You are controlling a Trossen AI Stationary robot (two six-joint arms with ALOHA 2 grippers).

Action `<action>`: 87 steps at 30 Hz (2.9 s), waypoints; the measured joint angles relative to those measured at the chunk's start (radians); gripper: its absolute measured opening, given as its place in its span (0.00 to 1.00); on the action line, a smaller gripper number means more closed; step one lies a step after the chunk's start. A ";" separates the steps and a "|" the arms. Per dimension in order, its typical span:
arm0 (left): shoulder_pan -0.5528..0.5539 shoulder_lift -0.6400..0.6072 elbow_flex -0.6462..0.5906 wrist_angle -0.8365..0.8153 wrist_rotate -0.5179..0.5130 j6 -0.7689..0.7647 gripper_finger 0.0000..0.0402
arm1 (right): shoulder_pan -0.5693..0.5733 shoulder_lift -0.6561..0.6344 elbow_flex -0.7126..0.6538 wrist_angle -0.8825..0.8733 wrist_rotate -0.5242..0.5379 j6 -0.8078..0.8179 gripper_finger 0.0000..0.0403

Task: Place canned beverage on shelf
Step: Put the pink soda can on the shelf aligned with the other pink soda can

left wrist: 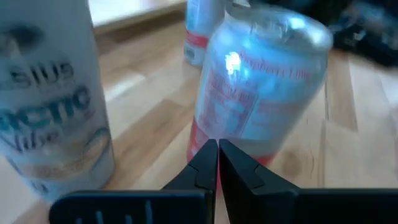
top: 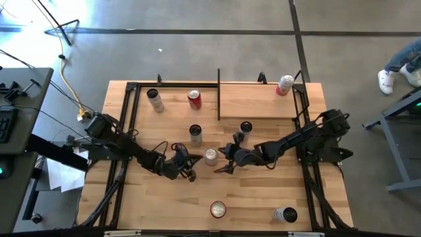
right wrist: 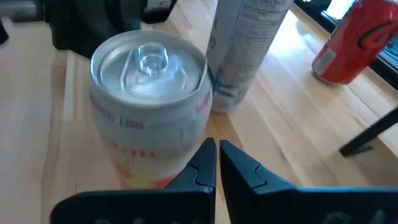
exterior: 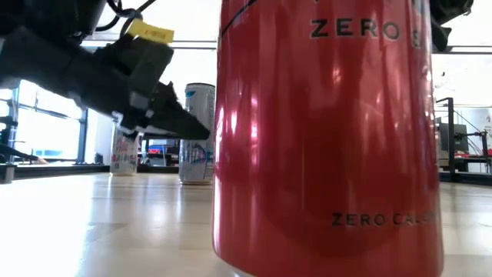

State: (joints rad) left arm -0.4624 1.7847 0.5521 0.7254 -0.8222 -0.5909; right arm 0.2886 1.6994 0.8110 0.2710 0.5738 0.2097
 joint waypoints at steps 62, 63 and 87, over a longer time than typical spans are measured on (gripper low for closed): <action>-0.014 -0.001 -0.001 -0.002 0.006 0.001 0.02 | 0.116 0.100 -0.001 0.129 0.146 0.171 0.01; -0.014 -0.001 -0.001 -0.002 0.005 0.005 0.02 | 0.120 0.100 -0.001 0.131 0.138 0.172 0.01; -0.018 -0.001 -0.001 -0.022 0.000 0.071 0.02 | 0.159 0.053 -0.001 0.179 0.085 0.102 0.70</action>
State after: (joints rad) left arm -0.4801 1.7836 0.5510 0.7035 -0.8223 -0.5198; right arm 0.4473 1.7519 0.8104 0.4496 0.6585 0.3112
